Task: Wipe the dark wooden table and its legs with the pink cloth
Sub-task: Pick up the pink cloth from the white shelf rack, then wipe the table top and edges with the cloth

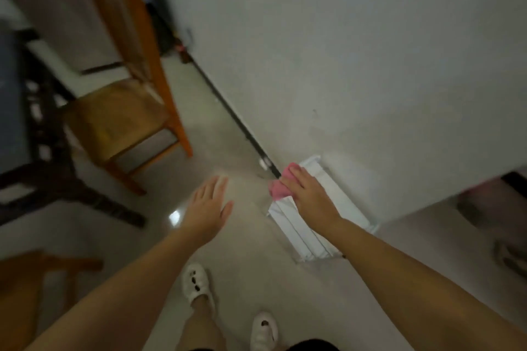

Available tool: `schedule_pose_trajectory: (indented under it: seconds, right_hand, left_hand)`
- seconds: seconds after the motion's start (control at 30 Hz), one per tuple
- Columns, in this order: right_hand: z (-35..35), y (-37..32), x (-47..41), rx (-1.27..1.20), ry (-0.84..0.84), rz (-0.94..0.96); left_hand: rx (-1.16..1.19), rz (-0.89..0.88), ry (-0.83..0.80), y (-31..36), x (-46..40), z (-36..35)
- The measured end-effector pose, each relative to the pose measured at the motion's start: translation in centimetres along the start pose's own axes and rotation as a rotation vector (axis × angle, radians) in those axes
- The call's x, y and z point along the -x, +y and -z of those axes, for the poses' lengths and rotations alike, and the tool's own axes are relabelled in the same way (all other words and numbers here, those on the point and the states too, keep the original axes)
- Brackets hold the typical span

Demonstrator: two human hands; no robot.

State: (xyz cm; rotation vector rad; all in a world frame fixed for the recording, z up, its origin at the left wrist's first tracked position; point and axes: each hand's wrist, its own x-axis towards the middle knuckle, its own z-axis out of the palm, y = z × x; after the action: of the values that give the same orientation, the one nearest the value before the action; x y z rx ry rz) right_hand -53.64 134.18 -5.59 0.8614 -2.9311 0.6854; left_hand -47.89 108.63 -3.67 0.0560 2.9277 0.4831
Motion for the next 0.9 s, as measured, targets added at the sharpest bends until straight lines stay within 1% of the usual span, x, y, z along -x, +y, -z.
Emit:
schedule_pose_trajectory:
  seconds: [0.07,0.17,0.23,0.33,0.47,0.57,0.67,0.77,0.83,0.9]
  right_hand:
    - [-0.3,-2.6,-0.3,-0.013,-0.016,0.131]
    - [-1.4,-8.1,-0.3,-0.029,-0.045,0.272]
    - [-2.9,-12.0,-0.1,-0.042,-0.061,0.378]
    - [-5.8,-18.5,0.8,-0.078,-0.131,0.537]
    - [-9.8,-27.7,3.4,-0.134,-0.214,0.727]
    - [-12.8,-34.9,7.0,-0.139,-0.294,0.855]
    - [-16.4,-42.3,11.2,-0.178,-0.371,0.900]
    - [-19.7,-49.5,15.4,-0.209,-0.440,0.967]
    - [-21.2,-54.6,18.1,-0.226,-0.491,1.004]
    - [-22.2,-59.1,20.1,-0.254,-0.519,0.965]
  left_hand:
    - [0.027,0.105,0.046,-1.5,4.6,0.0]
    - [0.064,0.266,0.100,-4.0,12.3,0.6]
    - [0.061,0.370,0.141,-5.7,17.3,1.1]
    - [0.056,0.542,0.170,-7.8,24.4,1.4]
    - [0.043,0.666,0.186,-10.0,34.4,0.2]
    - [0.068,0.763,0.165,-12.0,43.3,-1.8]
    - [0.059,0.863,0.170,-14.3,53.3,-2.9]
    - [0.039,0.989,0.209,-17.0,62.8,-3.2]
    - [0.083,1.074,0.240,-18.8,68.0,-2.8]
    - [0.097,1.126,0.278,-20.6,71.8,-2.5]
